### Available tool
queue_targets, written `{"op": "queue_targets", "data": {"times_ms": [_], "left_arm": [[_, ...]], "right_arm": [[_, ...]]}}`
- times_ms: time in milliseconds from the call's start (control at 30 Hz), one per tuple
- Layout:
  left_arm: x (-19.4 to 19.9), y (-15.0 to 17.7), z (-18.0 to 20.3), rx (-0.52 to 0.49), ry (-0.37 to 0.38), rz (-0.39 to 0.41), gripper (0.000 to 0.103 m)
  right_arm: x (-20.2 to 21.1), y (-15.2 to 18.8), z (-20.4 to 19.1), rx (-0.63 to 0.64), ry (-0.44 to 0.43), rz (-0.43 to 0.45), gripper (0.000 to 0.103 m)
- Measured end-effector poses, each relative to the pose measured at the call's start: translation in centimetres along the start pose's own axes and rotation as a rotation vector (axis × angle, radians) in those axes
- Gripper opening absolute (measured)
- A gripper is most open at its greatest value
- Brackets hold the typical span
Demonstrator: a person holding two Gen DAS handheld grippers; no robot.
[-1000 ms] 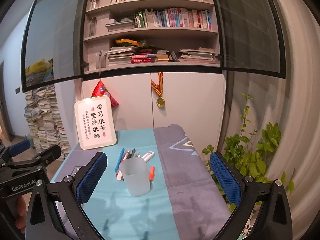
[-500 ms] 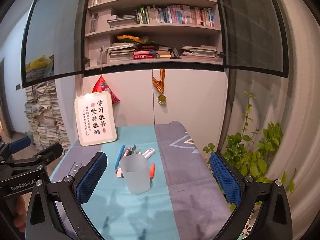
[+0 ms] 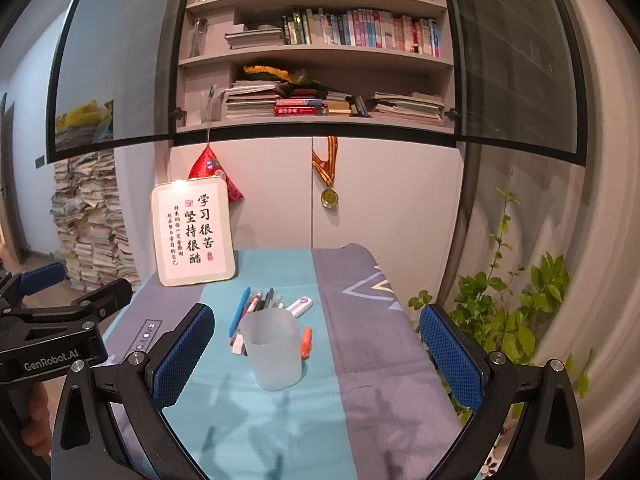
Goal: Organize stationery
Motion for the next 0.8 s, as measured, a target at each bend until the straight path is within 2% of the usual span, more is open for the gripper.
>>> {"op": "queue_targets", "data": {"times_ms": [267,800], "left_arm": [[-0.6,-0.2,-0.2,-0.004,-0.001,-0.011,0.102],[-3.1,0.1,-0.3,-0.008,-0.003,-0.045,0.102]], "right_arm": [[-0.5,0.0,-0.3,0.024,-0.008,0.007,0.102],[-3.2,1.1,-1.5,0.064,-0.079,-0.047,0.102]]}}
Point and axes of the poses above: each gripper's, at about its wrist camera, not at the fingertips, and x roughly against the way its jaws point, z to its right, y to its underside, the point moved 6 cm from there along -x, roughly the way its jaws point
